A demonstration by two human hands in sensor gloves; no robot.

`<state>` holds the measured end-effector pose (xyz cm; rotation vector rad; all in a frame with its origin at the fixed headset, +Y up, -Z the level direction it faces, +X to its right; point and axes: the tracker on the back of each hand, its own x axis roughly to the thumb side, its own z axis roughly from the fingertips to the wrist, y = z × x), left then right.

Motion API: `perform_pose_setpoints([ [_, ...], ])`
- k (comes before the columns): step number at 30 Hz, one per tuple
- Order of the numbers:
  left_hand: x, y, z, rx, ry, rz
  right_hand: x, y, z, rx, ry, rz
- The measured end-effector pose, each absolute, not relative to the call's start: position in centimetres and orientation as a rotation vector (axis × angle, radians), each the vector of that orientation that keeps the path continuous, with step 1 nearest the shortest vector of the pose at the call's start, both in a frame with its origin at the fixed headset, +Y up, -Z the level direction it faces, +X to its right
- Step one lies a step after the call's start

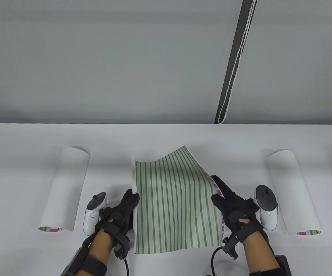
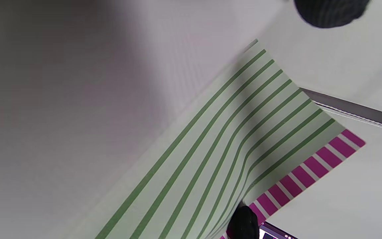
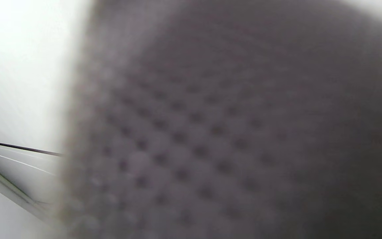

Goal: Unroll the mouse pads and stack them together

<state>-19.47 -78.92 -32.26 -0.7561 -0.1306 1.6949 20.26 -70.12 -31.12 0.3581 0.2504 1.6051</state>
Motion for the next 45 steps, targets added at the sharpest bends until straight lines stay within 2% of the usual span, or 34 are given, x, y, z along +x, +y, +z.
perform_pose_setpoints([
  [4, -20.0, -79.2, -32.3, -0.748, -0.089, 1.689, 20.9, -70.2, -31.2, 0.346, 0.250, 1.596],
  [7, -20.4, -79.2, -32.7, -0.772, -0.037, 1.596, 21.5, -70.1, -31.3, 0.337, 0.253, 1.609],
  [10, -21.0, -78.5, -33.5, -0.806, -0.018, 1.348, 22.4, -69.8, -31.6, 0.293, 0.242, 1.713],
  [16, -21.2, -76.1, -35.3, -0.670, 0.143, 0.866, 24.6, -70.2, -33.2, 0.071, 0.272, 2.178],
  [19, -20.6, -75.3, -36.3, -0.566, 0.215, 0.739, 24.7, -71.3, -34.3, -0.041, 0.321, 2.396],
  [23, -19.9, -75.8, -37.1, -0.486, 0.272, 0.589, 24.6, -73.4, -35.4, -0.140, 0.371, 2.420],
  [32, -19.8, -76.2, -37.6, -0.446, 0.336, 0.521, 24.9, -76.5, -36.2, -0.259, 0.435, 2.424],
  [43, -20.4, -75.8, -36.6, -0.431, 0.339, 0.519, 25.5, -75.9, -35.7, -0.306, 0.391, 2.482],
  [45, -20.6, -74.7, -35.8, -0.360, 0.313, 0.472, 25.5, -74.8, -35.2, -0.263, 0.332, 2.527],
])
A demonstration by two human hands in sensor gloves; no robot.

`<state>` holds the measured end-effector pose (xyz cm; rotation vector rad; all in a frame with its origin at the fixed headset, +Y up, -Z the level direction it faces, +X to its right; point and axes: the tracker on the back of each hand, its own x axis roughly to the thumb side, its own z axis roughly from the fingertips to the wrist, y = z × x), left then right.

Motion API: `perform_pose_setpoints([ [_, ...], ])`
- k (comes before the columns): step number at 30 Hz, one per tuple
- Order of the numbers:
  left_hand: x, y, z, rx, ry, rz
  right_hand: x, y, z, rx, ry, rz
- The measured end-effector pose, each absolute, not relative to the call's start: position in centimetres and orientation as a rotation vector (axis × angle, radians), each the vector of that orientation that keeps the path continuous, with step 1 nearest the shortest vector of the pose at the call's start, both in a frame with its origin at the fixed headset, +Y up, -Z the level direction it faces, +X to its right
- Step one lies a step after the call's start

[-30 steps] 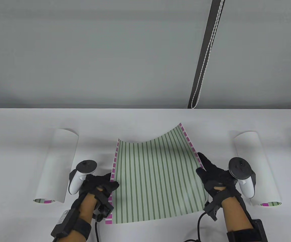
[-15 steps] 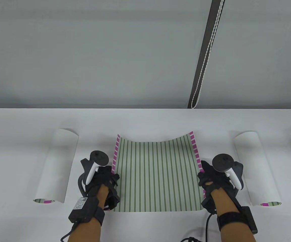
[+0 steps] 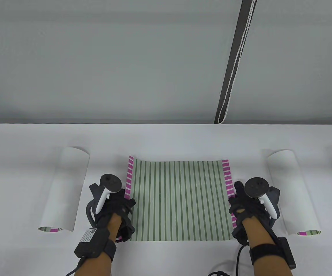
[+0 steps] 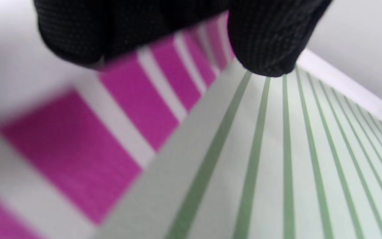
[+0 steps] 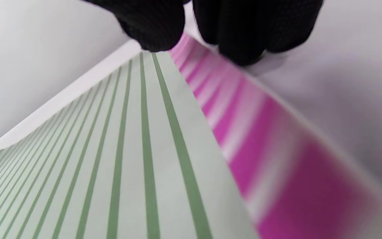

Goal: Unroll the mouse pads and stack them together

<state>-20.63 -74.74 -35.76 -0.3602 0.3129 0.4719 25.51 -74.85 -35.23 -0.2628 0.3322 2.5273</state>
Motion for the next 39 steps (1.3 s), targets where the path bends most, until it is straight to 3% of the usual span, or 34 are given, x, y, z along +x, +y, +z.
perform_pose_setpoints([
  [4, -19.1, -73.4, -33.9, -0.305, 0.062, 0.244, 22.7, -73.0, -34.3, 0.038, 0.299, 2.662],
  [8, -17.2, -75.0, -32.8, -0.496, -0.137, 0.090, 18.4, -74.4, -33.4, 0.378, 0.533, 2.807],
  [12, -17.5, -76.7, -33.0, -0.652, -0.141, 0.047, 18.3, -76.2, -33.0, 0.430, 0.805, 2.871],
  [20, -18.7, -77.5, -33.2, -0.655, -0.162, 0.152, 23.9, -75.9, -31.3, 0.408, 0.879, 2.860],
  [29, -18.7, -77.4, -33.0, -0.614, -0.162, 0.146, 24.0, -75.9, -31.2, 0.380, 0.826, 2.855],
  [32, -18.9, -76.0, -32.4, -0.530, -0.184, 0.185, 23.7, -74.4, -31.3, 0.384, 0.626, 2.838],
  [34, -19.1, -74.4, -32.2, -0.458, -0.239, 0.301, 23.5, -73.1, -31.3, 0.345, 0.502, 2.756],
  [36, -19.8, -71.4, -31.7, -0.299, -0.326, 0.572, 23.5, -71.1, -31.6, 0.315, 0.315, 2.635],
  [39, -20.6, -68.8, -31.2, -0.200, -0.411, 0.947, 24.3, -68.6, -32.2, 0.222, 0.185, 2.532],
])
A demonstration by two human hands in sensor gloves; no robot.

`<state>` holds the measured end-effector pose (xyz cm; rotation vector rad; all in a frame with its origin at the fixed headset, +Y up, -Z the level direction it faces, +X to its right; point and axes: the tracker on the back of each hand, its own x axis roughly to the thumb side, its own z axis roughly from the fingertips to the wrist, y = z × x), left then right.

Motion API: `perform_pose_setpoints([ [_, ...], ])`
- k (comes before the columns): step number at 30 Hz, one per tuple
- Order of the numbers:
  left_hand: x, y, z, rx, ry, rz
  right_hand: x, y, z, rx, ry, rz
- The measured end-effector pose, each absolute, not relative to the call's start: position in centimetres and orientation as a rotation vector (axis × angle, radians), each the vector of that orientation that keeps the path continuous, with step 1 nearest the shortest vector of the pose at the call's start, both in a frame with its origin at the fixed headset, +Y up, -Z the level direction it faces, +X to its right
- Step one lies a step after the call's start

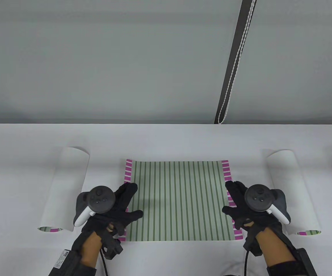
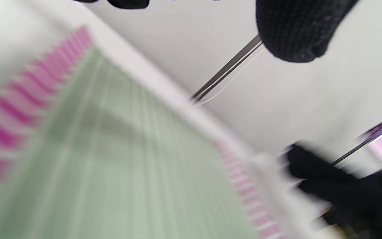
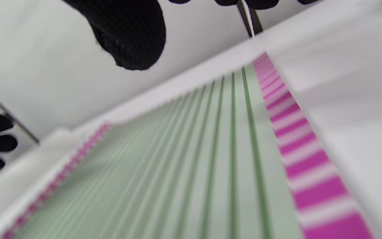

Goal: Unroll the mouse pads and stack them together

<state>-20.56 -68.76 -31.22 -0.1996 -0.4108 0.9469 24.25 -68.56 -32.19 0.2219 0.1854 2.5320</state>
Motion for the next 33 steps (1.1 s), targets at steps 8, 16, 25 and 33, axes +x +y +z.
perform_pose_setpoints([
  [8, -20.9, -67.5, -30.6, -0.225, -0.647, 1.209, 30.9, -66.7, -33.5, -0.225, 0.118, 2.534],
  [16, -20.5, -68.4, -30.8, -0.309, -0.660, 1.199, 38.2, -70.5, -32.8, -0.661, 0.225, 2.642],
  [25, -20.3, -69.3, -31.1, -0.341, -0.630, 1.170, 39.8, -74.9, -32.4, -0.851, 0.507, 2.720],
  [33, -20.3, -69.4, -31.0, -0.341, -0.616, 1.171, 39.4, -75.6, -32.5, -0.876, 0.451, 2.851],
])
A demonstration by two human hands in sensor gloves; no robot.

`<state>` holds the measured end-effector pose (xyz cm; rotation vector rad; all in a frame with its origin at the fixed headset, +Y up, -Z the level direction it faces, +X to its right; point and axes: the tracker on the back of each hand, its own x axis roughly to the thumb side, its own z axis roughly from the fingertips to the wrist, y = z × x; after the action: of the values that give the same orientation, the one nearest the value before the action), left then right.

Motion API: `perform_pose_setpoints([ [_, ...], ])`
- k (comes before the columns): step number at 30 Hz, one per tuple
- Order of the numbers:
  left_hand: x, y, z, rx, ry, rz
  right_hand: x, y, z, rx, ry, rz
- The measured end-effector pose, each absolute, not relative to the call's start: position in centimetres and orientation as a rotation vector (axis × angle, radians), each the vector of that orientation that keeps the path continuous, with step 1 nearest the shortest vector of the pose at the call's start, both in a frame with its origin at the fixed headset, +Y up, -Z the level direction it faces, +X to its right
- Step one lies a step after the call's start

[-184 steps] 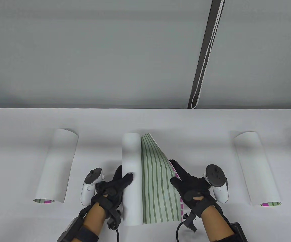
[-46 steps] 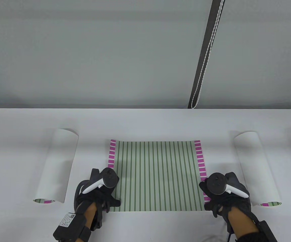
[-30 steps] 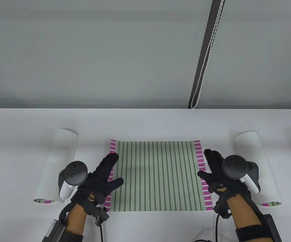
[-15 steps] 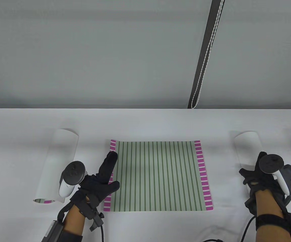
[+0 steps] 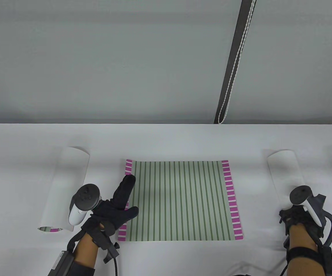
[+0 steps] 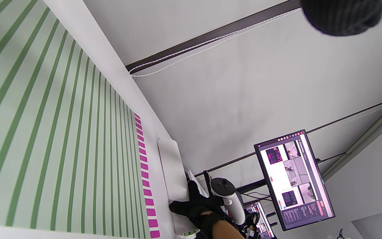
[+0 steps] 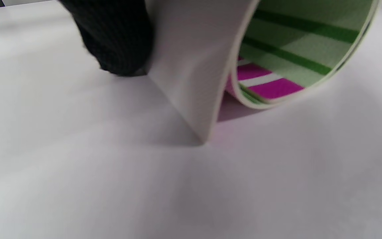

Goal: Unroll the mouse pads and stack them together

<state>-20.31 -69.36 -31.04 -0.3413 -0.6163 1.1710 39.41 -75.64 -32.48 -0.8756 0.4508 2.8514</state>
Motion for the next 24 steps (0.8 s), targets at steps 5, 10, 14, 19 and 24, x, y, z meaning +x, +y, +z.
perform_pose_setpoints([
  [5, -20.2, -69.4, -31.0, -0.349, -0.608, 1.168, 39.1, -75.0, -32.6, -0.880, 0.341, 2.931],
  [10, -20.2, -69.6, -31.1, -0.353, -0.600, 1.163, 38.8, -74.0, -32.7, -0.860, 0.229, 2.875],
  [14, -20.1, -69.7, -31.1, -0.357, -0.598, 1.158, 37.8, -72.9, -33.0, -0.809, 0.128, 2.781],
  [19, -20.0, -69.8, -31.1, -0.366, -0.595, 1.156, 35.3, -70.7, -33.6, -0.636, 0.037, 2.626],
  [24, -19.6, -70.0, -31.2, -0.376, -0.592, 1.181, 31.4, -68.6, -33.9, -0.392, 0.003, 2.566],
])
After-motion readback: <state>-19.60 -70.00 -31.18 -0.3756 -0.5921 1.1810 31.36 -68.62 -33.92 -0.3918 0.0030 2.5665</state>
